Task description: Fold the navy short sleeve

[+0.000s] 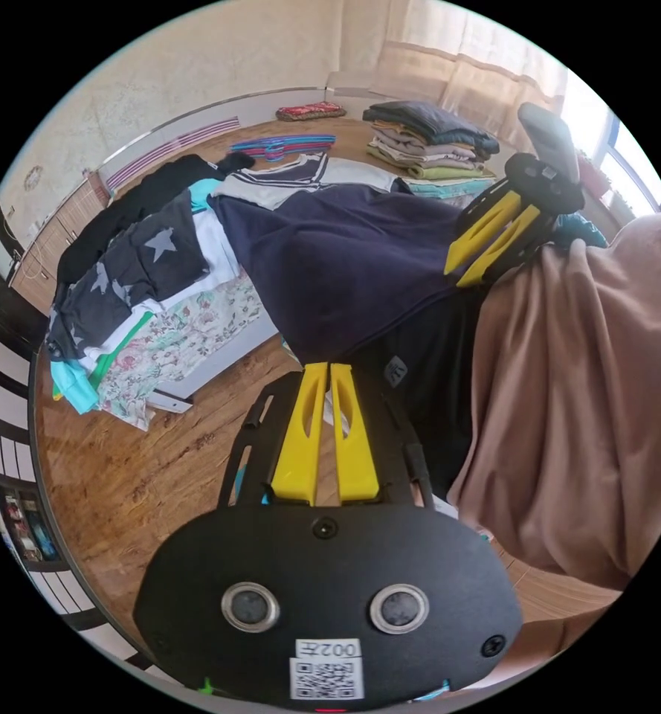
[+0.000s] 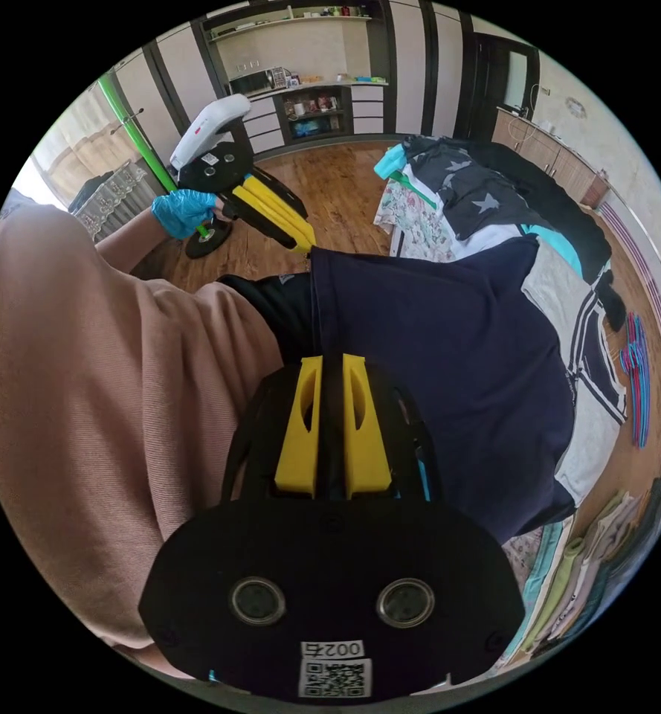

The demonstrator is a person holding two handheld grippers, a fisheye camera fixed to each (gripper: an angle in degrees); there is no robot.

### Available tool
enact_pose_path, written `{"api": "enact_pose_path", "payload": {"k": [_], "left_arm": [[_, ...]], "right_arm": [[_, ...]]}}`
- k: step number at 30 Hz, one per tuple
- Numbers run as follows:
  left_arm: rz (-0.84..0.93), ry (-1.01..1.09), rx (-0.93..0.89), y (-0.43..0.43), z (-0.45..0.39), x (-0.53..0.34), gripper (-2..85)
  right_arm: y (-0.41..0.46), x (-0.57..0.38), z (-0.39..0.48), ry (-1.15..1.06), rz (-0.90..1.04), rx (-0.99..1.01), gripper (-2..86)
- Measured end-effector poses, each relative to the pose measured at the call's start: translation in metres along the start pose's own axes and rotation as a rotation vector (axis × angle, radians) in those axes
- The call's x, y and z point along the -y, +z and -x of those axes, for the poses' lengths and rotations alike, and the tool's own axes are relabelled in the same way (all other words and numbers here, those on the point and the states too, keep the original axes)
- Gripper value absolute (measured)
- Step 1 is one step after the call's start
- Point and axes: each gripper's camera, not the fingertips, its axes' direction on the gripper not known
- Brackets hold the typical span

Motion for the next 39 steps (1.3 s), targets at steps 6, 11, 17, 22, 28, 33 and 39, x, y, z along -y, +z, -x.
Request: {"api": "enact_pose_path", "payload": {"k": [6,11,17,22,28,33,39], "left_arm": [[-0.025,0.035,0.042,-0.022,-0.003,-0.004,-0.9],[0.003,0.077,0.06,-0.031,-0.008,-0.008,-0.9],[0.042,0.065,0.049,-0.023,-0.012,-0.017,-1.0],[0.022,0.072,0.051,-0.033,-0.013,-0.022,-1.0],[0.012,0.08,0.077,-0.043,-0.019,-0.025,-1.0],[0.015,0.075,0.079,-0.048,-0.021,-0.028,-1.0],[0.008,0.061,0.086,-0.054,-0.022,-0.031,-1.0]], "right_arm": [[-0.012,-0.01,-0.002,0.002,-0.01,0.006,0.3],[-0.028,-0.023,-0.003,0.004,-0.037,0.059,-0.4],[-0.033,-0.037,-0.001,0.004,0.019,0.028,1.0],[-0.044,-0.057,-0.003,0.013,0.1,-0.066,2.9],[-0.062,-0.08,-0.001,0.016,0.142,-0.072,-0.5],[-0.088,-0.104,-0.003,0.054,0.128,-0.085,0.2],[-0.121,-0.149,-0.009,0.12,0.094,-0.037,5.3]]}}
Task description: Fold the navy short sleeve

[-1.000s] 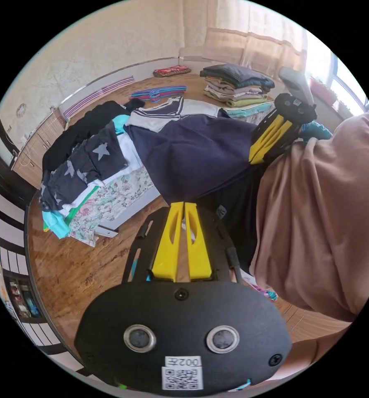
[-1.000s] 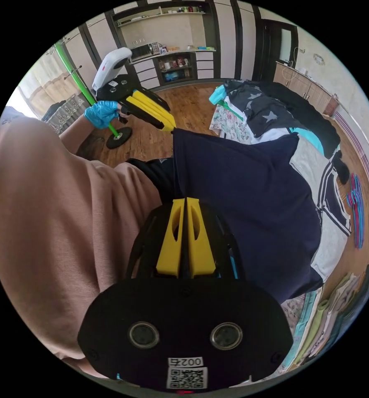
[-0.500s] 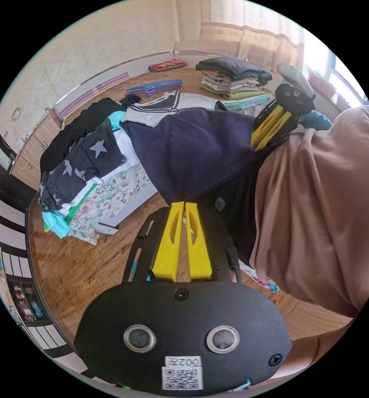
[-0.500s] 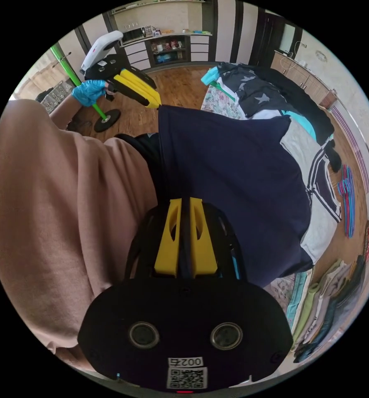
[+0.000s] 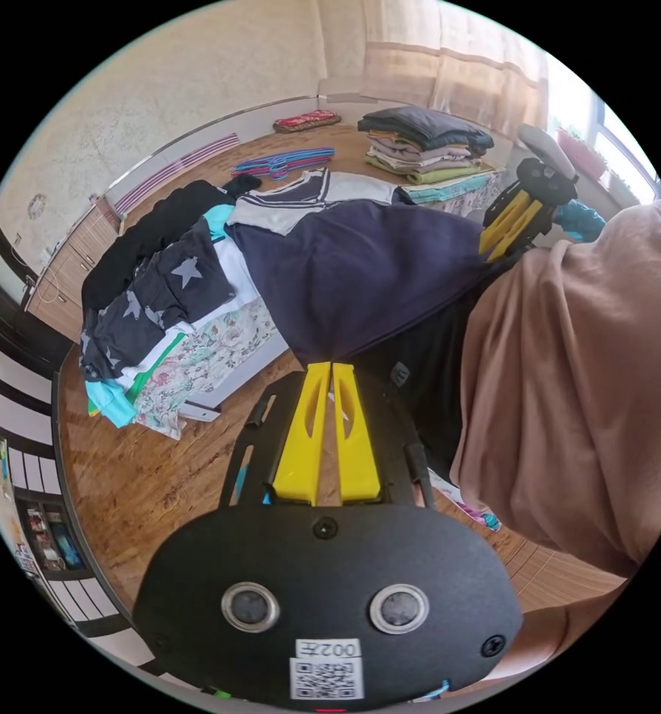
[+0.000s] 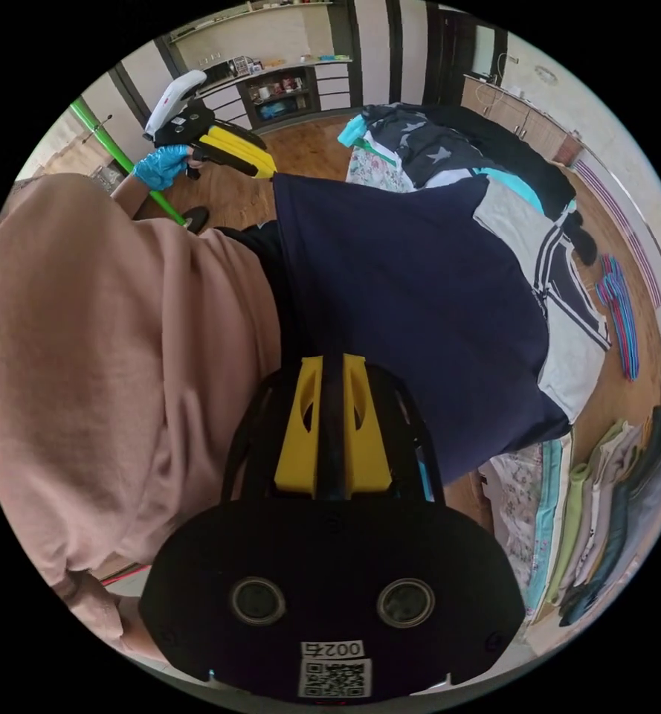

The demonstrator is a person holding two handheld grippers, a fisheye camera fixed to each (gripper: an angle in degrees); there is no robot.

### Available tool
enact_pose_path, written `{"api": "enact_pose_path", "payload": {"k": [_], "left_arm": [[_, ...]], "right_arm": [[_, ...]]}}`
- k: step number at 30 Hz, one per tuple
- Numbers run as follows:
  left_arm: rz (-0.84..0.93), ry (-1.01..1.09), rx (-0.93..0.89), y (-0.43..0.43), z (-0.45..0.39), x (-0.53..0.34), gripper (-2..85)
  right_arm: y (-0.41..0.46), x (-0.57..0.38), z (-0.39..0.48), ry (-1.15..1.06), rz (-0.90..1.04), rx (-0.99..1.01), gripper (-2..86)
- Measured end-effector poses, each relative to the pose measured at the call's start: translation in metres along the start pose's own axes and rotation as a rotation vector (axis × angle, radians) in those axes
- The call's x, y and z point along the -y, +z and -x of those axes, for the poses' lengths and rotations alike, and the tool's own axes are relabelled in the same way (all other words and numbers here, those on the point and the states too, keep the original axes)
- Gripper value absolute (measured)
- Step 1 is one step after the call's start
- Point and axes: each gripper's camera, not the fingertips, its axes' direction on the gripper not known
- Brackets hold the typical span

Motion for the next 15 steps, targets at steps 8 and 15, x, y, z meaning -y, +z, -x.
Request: {"api": "enact_pose_path", "payload": {"k": [8,15], "left_arm": [[0.005,0.0,0.012,-0.006,-0.003,-0.001,-1.0],[0.012,0.009,0.019,-0.011,-0.005,0.0,-1.0]], "right_arm": [[-0.03,-0.048,-0.001,0.038,-0.009,-0.006,5.2],[-0.054,-0.078,0.001,0.046,-0.02,-0.023,1.3]]}}
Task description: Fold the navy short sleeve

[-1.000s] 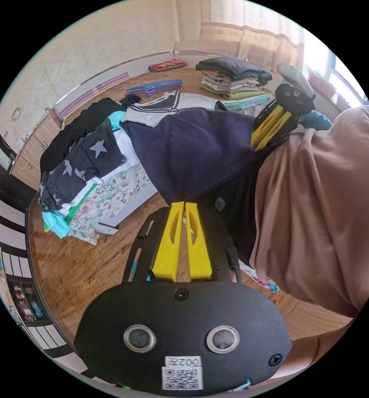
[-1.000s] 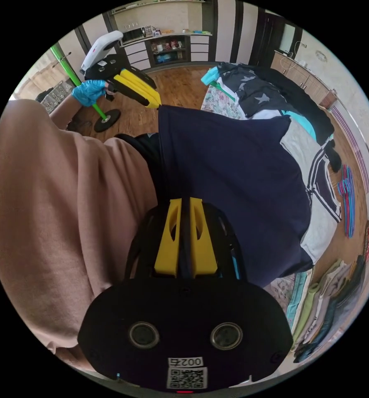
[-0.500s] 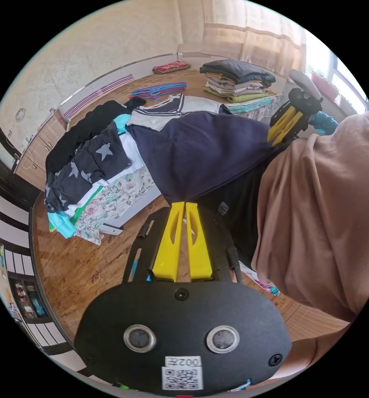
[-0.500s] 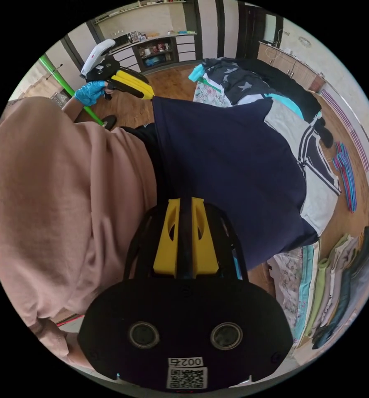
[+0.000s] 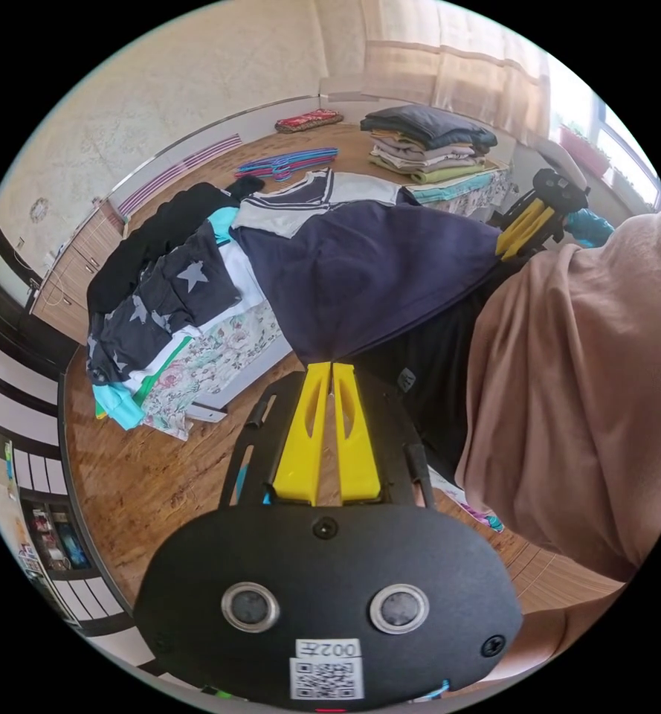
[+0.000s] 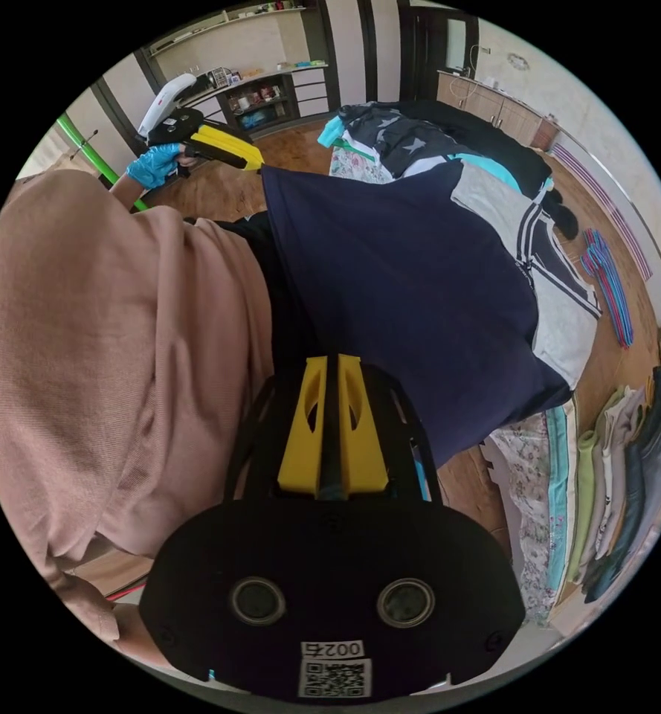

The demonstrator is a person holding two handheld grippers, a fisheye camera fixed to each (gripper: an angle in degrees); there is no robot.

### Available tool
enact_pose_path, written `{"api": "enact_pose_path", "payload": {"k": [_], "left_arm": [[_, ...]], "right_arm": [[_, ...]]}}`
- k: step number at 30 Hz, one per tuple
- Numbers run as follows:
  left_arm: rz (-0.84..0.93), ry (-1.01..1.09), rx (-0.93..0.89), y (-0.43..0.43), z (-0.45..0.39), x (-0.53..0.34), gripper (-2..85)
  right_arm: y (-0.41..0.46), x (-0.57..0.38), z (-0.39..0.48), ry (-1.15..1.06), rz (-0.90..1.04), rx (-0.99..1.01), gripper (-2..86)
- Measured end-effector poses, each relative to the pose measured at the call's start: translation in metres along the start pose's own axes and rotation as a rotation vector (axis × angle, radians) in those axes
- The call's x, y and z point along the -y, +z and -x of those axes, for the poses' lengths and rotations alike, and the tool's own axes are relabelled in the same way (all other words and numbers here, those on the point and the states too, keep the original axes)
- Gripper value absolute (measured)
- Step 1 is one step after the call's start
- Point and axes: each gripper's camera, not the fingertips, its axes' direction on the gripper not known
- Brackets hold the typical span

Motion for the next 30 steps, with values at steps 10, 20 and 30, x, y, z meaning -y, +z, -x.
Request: {"api": "enact_pose_path", "payload": {"k": [10,20,30], "left_arm": [[0.013,0.045,-0.026,-0.002,-0.004,0.0,-1.0],[0.048,0.043,-0.057,0.006,-0.001,0.002,-1.0],[0.071,0.034,-0.072,0.012,0.001,0.009,-1.0]], "right_arm": [[-0.054,-0.052,-0.003,0.025,-0.039,0.033,-0.8],[-0.093,-0.11,-0.014,0.099,-0.042,-0.023,0.9],[-0.133,-0.22,-0.04,0.38,-0.104,-0.086,5.2]]}}
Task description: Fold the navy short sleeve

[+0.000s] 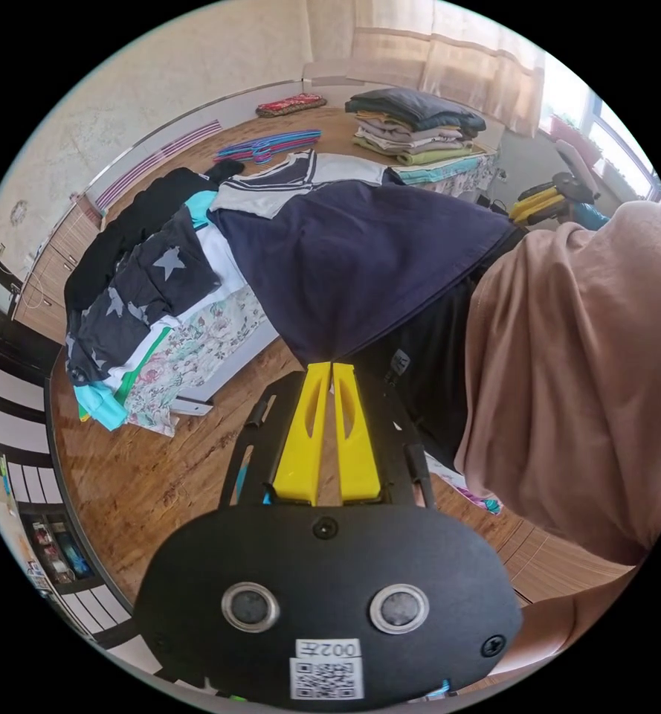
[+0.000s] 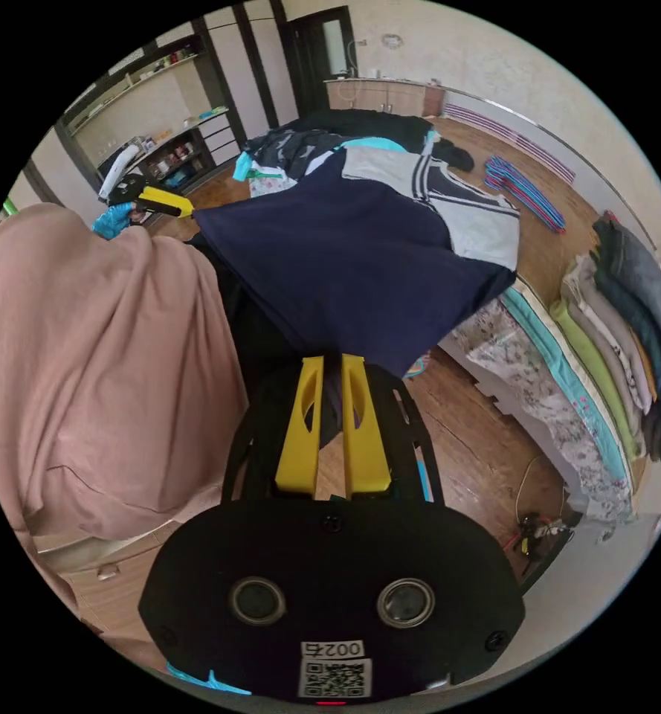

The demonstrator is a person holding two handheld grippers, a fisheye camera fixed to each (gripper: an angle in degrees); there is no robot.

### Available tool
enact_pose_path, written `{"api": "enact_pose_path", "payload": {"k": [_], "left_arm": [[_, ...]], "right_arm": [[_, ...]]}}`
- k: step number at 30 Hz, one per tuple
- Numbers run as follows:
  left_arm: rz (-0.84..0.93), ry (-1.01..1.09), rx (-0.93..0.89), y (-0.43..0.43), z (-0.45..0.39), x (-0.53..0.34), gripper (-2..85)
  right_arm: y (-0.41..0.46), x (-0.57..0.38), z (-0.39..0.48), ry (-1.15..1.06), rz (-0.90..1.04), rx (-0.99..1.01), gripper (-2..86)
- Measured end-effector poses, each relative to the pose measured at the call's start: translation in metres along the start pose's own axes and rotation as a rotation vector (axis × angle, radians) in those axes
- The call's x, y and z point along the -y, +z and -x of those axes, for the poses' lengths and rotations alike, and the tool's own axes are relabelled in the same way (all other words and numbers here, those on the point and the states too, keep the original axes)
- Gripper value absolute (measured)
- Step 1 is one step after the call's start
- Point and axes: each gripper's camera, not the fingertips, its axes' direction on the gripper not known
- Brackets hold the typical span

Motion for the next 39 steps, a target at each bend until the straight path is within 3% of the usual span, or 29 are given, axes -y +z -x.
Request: {"api": "enact_pose_path", "payload": {"k": [16,24,30,34,39], "left_arm": [[0.056,0.001,-0.002,0.006,0.0,0.02,-1.0],[0.065,0.013,0.017,0.006,-0.004,0.031,-1.0],[0.076,0.018,0.021,0.01,-0.006,0.038,-1.0],[0.079,0.028,0.026,0.012,-0.008,0.042,-1.0],[0.062,0.121,0.034,0.001,-0.016,0.049,-1.0]], "right_arm": [[-0.012,-0.085,-0.042,0.18,0.04,-0.054,4.2],[-0.034,-0.111,-0.061,0.306,-0.071,-0.029,4.7],[-0.047,-0.125,-0.071,0.416,-0.191,0.117,3.9],[-0.05,-0.129,-0.068,0.437,-0.178,0.052,0.3],[-0.084,-0.12,-0.057,0.369,-0.191,-0.228,-0.7]]}}
